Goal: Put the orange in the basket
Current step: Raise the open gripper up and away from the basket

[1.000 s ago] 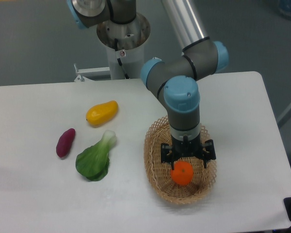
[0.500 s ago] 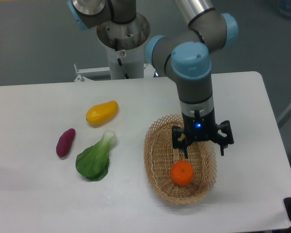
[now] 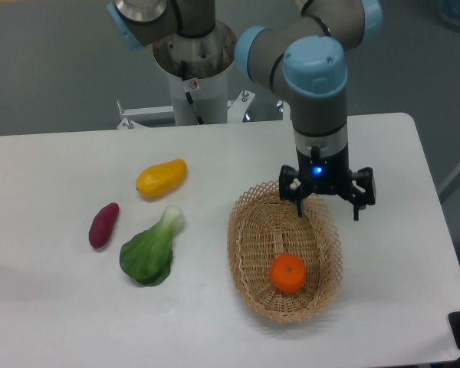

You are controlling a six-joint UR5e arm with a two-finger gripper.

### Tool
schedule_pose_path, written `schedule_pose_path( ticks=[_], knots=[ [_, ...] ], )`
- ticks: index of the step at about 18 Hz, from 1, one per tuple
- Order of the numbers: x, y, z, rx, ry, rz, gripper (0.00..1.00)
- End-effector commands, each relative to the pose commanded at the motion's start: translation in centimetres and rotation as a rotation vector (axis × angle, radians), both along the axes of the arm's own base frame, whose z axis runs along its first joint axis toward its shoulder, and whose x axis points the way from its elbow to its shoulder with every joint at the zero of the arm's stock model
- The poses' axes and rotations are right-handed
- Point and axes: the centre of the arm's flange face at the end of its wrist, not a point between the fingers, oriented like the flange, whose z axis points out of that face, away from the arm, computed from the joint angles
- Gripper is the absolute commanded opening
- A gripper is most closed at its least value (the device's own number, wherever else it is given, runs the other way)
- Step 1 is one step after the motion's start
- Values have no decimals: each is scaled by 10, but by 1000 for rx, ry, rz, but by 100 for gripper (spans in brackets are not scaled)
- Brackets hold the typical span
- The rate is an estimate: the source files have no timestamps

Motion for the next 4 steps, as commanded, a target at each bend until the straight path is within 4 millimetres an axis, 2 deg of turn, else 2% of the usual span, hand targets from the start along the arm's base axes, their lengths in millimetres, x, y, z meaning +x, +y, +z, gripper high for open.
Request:
schedule_pose_path(
  ticks=[4],
  knots=[
    [0, -1, -1, -2, -1, -3, 100]
  ],
)
